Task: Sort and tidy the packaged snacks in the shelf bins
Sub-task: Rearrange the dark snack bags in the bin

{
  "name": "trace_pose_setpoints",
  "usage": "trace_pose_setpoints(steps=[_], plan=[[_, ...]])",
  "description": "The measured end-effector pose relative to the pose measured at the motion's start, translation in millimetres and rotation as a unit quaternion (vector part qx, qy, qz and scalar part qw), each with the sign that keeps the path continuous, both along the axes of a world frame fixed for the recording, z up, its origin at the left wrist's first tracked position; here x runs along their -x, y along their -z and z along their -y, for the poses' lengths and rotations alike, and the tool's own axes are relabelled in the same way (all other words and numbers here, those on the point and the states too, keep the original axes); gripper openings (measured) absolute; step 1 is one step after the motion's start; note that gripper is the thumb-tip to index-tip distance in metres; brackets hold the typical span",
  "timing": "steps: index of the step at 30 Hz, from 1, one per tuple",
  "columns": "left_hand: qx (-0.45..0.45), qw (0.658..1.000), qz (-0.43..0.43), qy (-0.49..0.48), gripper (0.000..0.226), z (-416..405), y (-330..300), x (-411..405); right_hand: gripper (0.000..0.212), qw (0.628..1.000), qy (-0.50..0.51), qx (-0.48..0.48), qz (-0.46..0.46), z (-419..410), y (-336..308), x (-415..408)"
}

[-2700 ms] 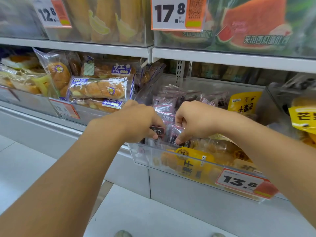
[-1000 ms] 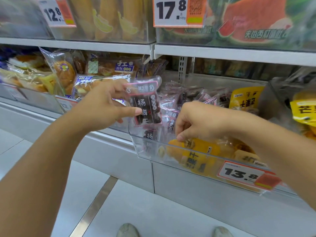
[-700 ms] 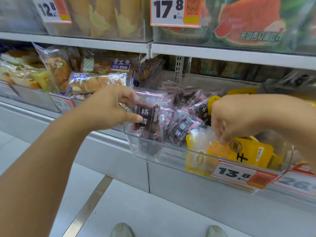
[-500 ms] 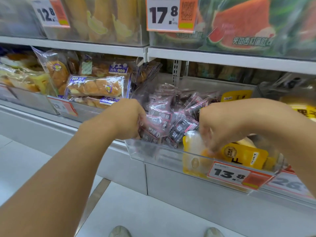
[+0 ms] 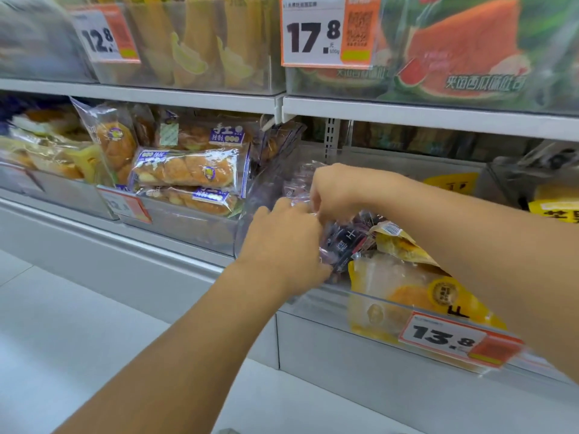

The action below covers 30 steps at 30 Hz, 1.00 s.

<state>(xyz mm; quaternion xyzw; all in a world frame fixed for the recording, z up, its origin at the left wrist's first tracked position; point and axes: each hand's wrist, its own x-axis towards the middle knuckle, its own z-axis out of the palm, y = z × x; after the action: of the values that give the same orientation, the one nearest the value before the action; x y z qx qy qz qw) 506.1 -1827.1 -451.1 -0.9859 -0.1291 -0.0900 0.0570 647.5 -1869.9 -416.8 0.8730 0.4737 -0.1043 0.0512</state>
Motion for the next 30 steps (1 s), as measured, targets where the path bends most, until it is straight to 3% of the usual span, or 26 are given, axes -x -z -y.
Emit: trace_pose_setpoints(steps=[2, 7, 9, 11, 13, 15, 17, 18, 21, 23, 26, 30], plan=[[-0.018, 0.999, -0.024, -0.016, 0.032, -16.4, 0.7, 2.2, 0.026, 0.999, 0.012, 0.008, -0.051, -2.6, 2.7, -2.8], [-0.044, 0.982, -0.185, 0.018, 0.064, -39.9, 6.4, 13.7, 0.011, 0.985, -0.003, -0.131, -0.113, -8.7, 9.1, -8.4], [-0.022, 0.98, -0.199, 0.016, 0.061, -36.8, 5.5, 14.1, 0.016, 0.967, 0.0, -0.21, -0.147, -6.7, 17.5, -9.3], [0.034, 0.987, -0.157, 0.012, 0.052, -35.5, 5.1, 14.7, 0.017, 0.964, -0.017, -0.235, -0.122, -6.9, 34.2, -7.9], [0.111, 0.99, -0.077, 0.025, 0.05, -32.7, 7.5, 14.8, 0.014, 0.977, -0.047, -0.198, -0.068, -9.1, 46.7, -4.9], [0.128, 0.991, -0.03, 0.035, 0.063, -28.5, 8.0, 12.3, 0.014, 0.984, -0.057, -0.15, -0.077, -9.4, 41.6, -7.3], [0.09, 0.994, -0.062, 0.019, 0.071, -27.6, 7.2, 6.1, 0.017, 0.983, -0.048, -0.12, -0.132, -0.4, 19.1, -11.5], [0.073, 0.993, -0.089, 0.005, 0.068, -27.6, 5.6, 2.6, 0.018, 0.985, -0.046, -0.122, -0.115, 7.5, 5.8, -13.8], [0.068, 0.992, -0.098, -0.041, 0.06, -25.7, -3.1, -5.9, 0.022, 0.982, -0.022, -0.173, 0.069, 31.7, -15.1, -32.9], [0.06, 0.996, -0.06, -0.036, 0.062, -21.6, -4.8, -10.5, 0.032, 0.983, 0.014, -0.132, 0.128, 39.1, -9.2, -43.8], [0.095, 0.995, -0.034, -0.012, 0.066, -16.3, 1.3, -21.3, 0.06, 0.996, 0.08, -0.002, 0.034, 37.6, 0.4, -51.9], [0.133, 0.99, -0.051, -0.017, 0.062, -20.7, 12.3, -34.4, 0.059, 0.993, 0.109, 0.017, -0.052, 19.1, -1.7, -61.4]])
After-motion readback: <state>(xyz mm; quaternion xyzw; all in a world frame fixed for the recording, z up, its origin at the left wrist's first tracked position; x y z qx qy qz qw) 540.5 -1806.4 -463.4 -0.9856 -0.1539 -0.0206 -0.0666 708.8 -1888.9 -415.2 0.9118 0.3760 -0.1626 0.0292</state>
